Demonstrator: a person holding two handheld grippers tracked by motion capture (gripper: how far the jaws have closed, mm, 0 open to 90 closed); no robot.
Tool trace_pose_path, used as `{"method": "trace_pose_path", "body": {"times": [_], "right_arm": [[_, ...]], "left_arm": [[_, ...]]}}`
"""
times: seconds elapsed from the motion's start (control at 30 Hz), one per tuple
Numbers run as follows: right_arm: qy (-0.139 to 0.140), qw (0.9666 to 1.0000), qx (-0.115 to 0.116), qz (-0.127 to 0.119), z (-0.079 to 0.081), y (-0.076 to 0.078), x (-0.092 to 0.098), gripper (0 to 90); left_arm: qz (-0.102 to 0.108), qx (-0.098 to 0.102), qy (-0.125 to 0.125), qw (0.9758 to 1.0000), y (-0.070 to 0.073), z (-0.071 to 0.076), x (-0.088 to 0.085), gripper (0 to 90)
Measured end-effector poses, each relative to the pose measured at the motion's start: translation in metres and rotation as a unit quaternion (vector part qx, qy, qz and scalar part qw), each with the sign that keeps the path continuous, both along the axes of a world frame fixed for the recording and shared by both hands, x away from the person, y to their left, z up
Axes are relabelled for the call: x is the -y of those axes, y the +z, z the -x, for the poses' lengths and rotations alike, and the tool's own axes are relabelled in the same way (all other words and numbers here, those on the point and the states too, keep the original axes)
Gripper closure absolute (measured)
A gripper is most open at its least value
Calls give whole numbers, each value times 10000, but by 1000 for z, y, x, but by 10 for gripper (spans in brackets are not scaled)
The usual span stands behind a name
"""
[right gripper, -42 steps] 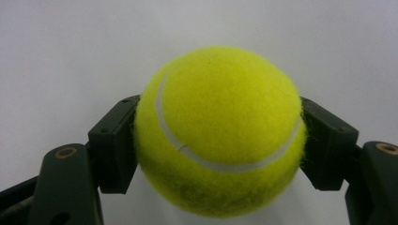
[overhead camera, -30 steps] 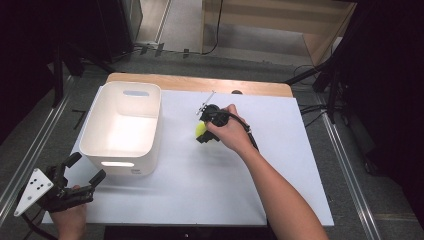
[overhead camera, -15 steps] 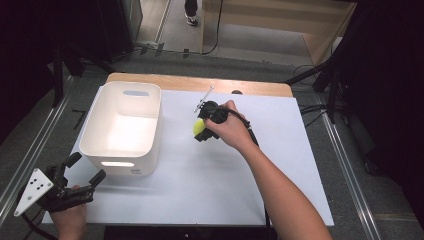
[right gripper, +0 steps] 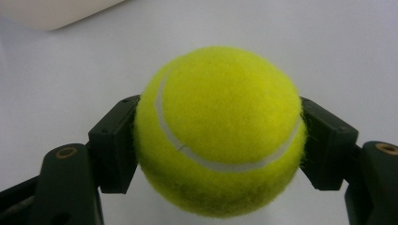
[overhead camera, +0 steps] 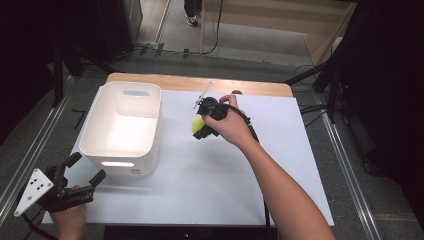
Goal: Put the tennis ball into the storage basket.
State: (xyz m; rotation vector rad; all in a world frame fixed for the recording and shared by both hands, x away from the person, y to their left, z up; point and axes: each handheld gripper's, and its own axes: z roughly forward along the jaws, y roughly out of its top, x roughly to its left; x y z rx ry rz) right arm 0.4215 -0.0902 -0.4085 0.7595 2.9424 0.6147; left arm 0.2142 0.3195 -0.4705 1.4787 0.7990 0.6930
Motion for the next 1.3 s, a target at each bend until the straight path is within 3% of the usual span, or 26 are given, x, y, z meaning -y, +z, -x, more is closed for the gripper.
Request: {"method": "trace_pose_path", "body": {"times": [1.3], "right_arm": [[417, 9991, 34, -69, -3, 41, -25, 241]], "left_arm": [[3, -5, 8, 10000, 0, 0, 0, 58]]}}
